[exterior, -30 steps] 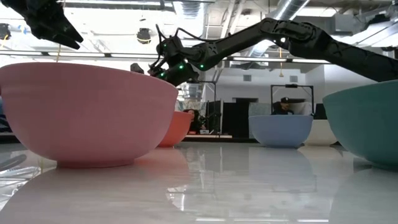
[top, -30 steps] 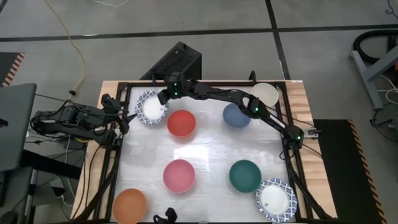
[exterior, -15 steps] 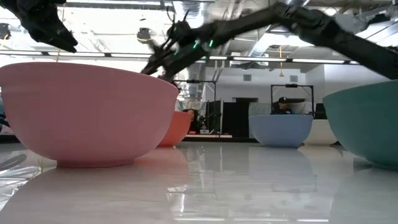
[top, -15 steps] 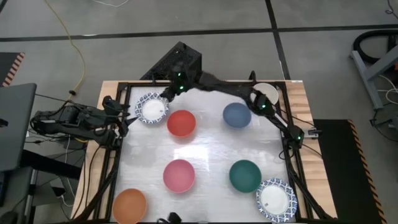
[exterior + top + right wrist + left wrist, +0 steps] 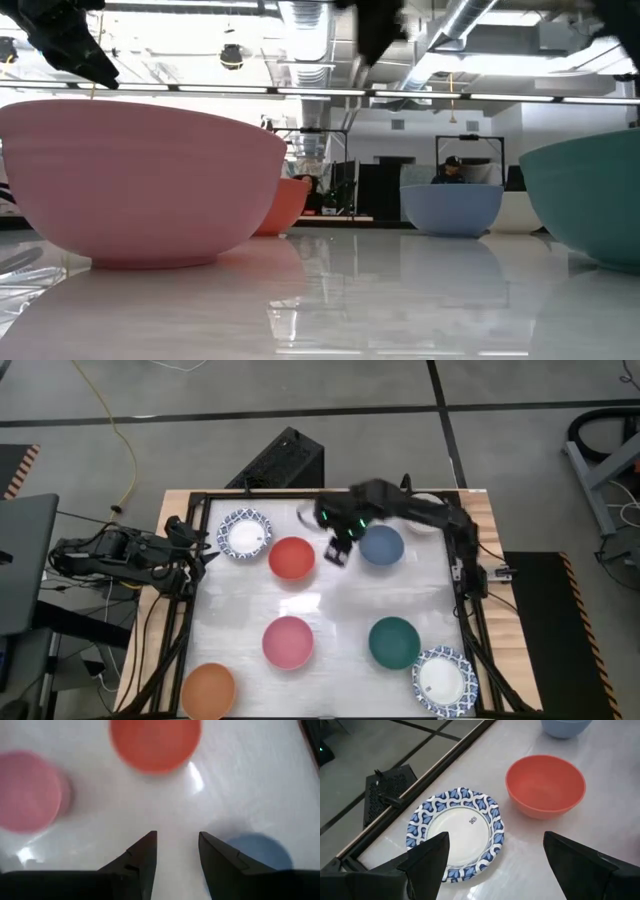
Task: Nest bowls inside each other
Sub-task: Stack the white pattern bowl on top of the white pattern bowl
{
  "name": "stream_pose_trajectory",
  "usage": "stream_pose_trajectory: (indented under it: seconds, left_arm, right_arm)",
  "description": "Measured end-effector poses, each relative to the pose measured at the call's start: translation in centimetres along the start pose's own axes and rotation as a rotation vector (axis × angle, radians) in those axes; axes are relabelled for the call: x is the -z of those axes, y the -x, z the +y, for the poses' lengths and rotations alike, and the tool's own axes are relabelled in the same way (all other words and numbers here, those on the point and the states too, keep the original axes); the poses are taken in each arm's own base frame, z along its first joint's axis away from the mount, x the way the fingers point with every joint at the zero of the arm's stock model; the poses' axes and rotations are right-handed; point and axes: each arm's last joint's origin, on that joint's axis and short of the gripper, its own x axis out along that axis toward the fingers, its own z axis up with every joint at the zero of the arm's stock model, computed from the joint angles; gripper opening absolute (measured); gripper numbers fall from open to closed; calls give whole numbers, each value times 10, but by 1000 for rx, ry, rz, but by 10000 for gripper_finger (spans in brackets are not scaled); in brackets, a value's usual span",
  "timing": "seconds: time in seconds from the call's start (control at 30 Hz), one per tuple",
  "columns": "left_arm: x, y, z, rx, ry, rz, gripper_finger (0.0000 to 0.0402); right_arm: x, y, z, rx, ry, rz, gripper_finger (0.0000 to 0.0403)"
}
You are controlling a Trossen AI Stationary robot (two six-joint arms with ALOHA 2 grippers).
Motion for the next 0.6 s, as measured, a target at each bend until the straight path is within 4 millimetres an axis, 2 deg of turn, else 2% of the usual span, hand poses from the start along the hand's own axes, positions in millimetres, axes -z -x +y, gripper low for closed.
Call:
stream_pose_trajectory:
  seconds: [0.1, 0.23, 0.47, 0.6]
  left_arm:
    - [0, 0, 0, 1, 0, 0, 314]
    - [0, 0, -1, 18, 1, 5, 314]
    - [0, 0, -1, 42, 9, 14, 314]
    - [0, 0, -1, 41, 18, 14, 314]
  right_arm:
    - [39, 22, 28, 45, -21, -23, 164]
    - [94, 33, 52, 102, -120, -54, 164]
    - [195, 25, 73, 103, -348, 70, 164]
    - [242, 12, 83, 132, -415, 148, 164]
